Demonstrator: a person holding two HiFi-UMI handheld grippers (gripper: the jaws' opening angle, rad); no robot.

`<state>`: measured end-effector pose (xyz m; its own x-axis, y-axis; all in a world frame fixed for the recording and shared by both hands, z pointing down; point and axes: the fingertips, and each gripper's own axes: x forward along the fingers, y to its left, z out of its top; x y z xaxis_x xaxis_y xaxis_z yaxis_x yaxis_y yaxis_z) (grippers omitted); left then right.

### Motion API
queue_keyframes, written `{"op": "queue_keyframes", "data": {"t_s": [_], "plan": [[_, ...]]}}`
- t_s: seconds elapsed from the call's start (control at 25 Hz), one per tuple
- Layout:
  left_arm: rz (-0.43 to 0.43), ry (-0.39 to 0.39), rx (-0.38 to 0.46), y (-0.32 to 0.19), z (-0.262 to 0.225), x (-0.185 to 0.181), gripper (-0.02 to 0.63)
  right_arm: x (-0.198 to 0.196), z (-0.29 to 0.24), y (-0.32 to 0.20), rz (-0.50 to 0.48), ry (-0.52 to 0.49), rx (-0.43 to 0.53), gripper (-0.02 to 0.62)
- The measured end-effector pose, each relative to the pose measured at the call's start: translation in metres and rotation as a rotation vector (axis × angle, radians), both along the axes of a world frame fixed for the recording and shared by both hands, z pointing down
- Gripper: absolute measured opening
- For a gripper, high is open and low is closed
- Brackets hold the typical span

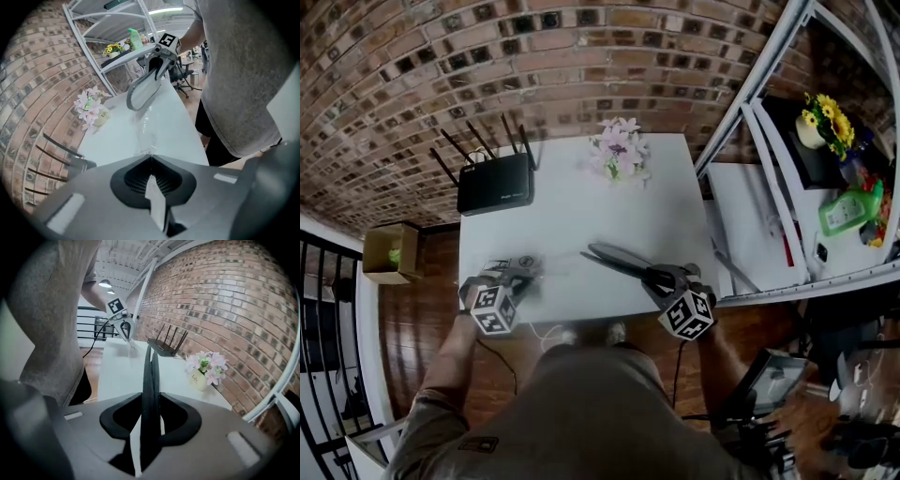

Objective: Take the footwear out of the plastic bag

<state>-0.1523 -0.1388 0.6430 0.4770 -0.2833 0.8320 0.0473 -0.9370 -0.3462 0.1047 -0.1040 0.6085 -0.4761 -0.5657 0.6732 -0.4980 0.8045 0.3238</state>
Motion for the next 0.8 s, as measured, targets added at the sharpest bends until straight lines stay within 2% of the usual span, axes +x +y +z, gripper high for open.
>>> {"op": "queue_keyframes", "data": {"t_s": [0.32, 0.48, 0.52, 0.64, 0.8], "plan": [[-0.045, 0.011, 0.011, 0.011, 0.012, 0.009, 0.003, 0.02, 0.002, -0.012, 0.118, 0.025, 0.038, 0.129], [-0.093, 0.008, -0.046, 0.018, 0.028, 0.013, 0.005, 0.022, 0.008, -0.015, 0.162, 0.029, 0.032, 0.129], [-0.104, 0.013, -0.062, 0.02, 0.031, 0.014, 0.027, 0.022, 0.009, -0.015, 0.172, 0.028, 0.028, 0.129], [-0.137, 0.049, -0.093, 0.025, 0.032, 0.018, 0.15, 0.023, 0.011, -0.017, 0.199, 0.017, 0.015, 0.13], [-0.193, 0.145, -0.114, 0.029, 0.022, 0.026, 0.206, 0.025, 0.014, -0.017, 0.24, -0.003, -0.003, 0.132]]}}
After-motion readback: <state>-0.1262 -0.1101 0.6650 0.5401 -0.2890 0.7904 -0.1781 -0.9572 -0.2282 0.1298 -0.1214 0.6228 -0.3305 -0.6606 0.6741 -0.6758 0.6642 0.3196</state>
